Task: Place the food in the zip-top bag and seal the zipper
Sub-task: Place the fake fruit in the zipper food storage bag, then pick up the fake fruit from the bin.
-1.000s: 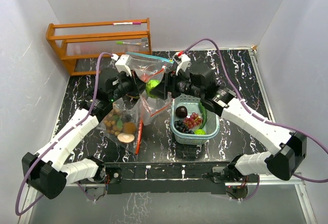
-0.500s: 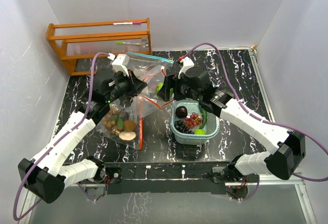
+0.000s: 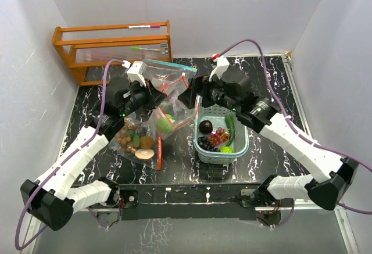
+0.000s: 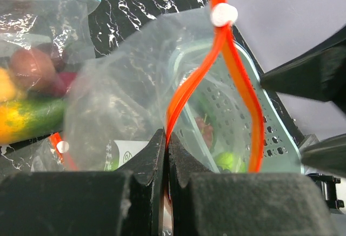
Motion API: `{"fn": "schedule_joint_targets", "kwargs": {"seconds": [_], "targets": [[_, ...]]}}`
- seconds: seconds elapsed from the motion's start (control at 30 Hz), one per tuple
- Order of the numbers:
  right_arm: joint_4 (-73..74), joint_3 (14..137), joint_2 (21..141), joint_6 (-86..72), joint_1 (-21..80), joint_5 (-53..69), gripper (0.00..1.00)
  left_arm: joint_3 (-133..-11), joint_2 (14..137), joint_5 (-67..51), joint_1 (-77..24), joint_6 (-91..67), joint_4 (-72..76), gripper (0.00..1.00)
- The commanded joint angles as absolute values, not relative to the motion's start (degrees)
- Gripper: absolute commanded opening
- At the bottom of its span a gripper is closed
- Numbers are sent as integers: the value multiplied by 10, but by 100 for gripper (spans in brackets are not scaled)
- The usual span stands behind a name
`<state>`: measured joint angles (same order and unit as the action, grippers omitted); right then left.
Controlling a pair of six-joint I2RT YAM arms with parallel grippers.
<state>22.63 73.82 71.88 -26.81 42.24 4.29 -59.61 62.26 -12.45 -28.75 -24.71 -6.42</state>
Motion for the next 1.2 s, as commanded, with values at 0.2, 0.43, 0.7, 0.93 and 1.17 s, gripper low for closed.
{"fn": "schedule_joint_targets", "kwargs": {"seconds": [0.2,0.43,0.7,0.93,1.17], "targets": [[462,833,656,-270,420,-151,98,-665,604,-114,-290,-240,-91,0],[534,728,652,-298,420,-100,98,-683,583,-98,-290,-228,-106,0],[538,622,676,-328,421,-83,95,-658,568,-100,-290,-231,-106,0],[480,550,712,-356,421,-111,91,-657,567,-102,-290,-224,-112,0],[416,530,767,-372,421,-125,83,-654,556,-102,-290,-221,-119,0]]}}
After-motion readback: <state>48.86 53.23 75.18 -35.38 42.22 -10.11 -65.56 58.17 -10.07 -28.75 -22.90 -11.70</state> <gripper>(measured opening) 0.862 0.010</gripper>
